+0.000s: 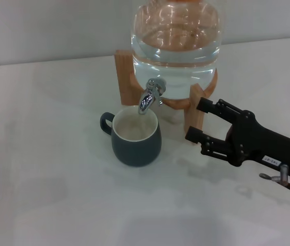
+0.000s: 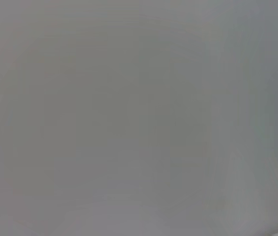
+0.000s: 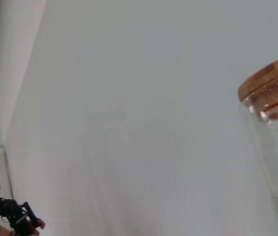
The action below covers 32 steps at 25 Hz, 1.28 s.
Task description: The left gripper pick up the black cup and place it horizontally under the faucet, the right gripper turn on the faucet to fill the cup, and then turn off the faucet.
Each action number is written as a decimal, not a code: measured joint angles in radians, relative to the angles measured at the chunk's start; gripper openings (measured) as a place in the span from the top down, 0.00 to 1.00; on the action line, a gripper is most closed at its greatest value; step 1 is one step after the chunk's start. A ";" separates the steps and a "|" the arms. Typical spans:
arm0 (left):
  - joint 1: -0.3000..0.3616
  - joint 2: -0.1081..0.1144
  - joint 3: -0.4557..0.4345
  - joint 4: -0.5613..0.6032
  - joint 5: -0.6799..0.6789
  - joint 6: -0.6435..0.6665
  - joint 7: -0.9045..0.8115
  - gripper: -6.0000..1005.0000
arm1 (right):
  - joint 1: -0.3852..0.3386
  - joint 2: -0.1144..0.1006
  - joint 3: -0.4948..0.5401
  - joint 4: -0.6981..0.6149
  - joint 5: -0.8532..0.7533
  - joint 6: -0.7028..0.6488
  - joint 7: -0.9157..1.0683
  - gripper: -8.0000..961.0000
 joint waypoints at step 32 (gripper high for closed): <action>-0.008 -0.003 0.008 0.009 0.007 -0.061 0.000 0.11 | 0.132 0.008 -0.155 -0.002 0.022 -0.081 0.029 0.12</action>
